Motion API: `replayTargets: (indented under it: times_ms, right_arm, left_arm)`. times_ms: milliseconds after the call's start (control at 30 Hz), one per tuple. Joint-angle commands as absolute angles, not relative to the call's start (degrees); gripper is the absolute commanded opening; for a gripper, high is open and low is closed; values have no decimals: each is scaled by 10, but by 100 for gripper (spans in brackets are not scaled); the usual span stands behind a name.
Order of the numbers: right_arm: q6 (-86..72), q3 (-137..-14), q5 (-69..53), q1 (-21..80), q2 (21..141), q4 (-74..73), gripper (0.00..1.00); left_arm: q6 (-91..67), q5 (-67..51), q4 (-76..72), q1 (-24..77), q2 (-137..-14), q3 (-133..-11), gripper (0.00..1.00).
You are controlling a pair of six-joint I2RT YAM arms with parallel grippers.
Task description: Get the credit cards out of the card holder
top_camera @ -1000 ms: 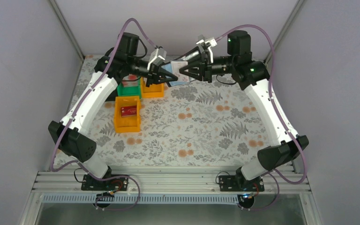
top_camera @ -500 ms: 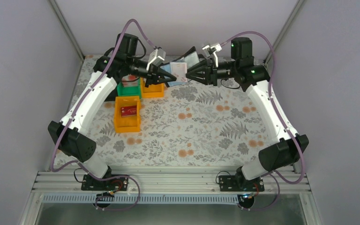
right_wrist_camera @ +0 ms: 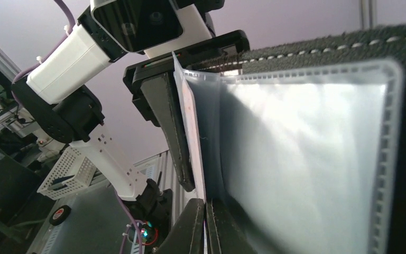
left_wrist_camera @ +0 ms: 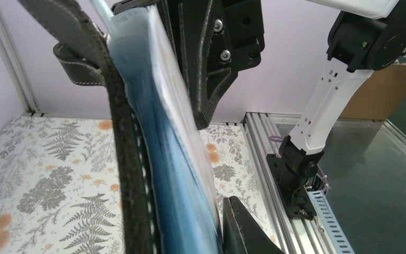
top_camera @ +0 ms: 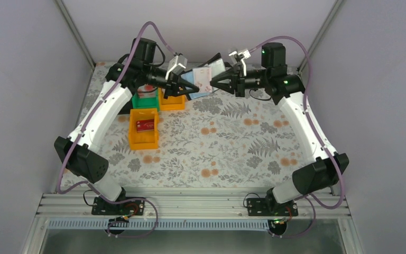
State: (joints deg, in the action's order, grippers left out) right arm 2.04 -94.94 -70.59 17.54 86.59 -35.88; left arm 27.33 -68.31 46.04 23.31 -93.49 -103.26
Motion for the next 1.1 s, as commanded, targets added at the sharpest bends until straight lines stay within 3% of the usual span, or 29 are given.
replayTargets:
  times_ms: [0, 233, 400, 633, 800, 1067]
  right_arm:
    - [36, -942, -669, 152, 846, -369, 4]
    - [46, -959, -659, 145, 844, -388, 4]
    - [71, -972, -638, 135, 843, -430, 4]
    - [39, -967, -691, 151, 863, -402, 4]
    - [28, -958, -697, 175, 866, -378, 17]
    - [30, -932, -696, 179, 851, -370, 4]
  left_arm:
    - [285, -727, 471, 240, -931, -1038, 16]
    - [294, -728, 485, 240, -934, -1045, 16]
    - [301, -724, 489, 239, -935, -1044, 3]
    - [292, -718, 475, 241, -935, -1035, 2]
    - [281, -715, 465, 243, -933, -1029, 3]
    - [273, -717, 463, 242, -934, -1032, 2]
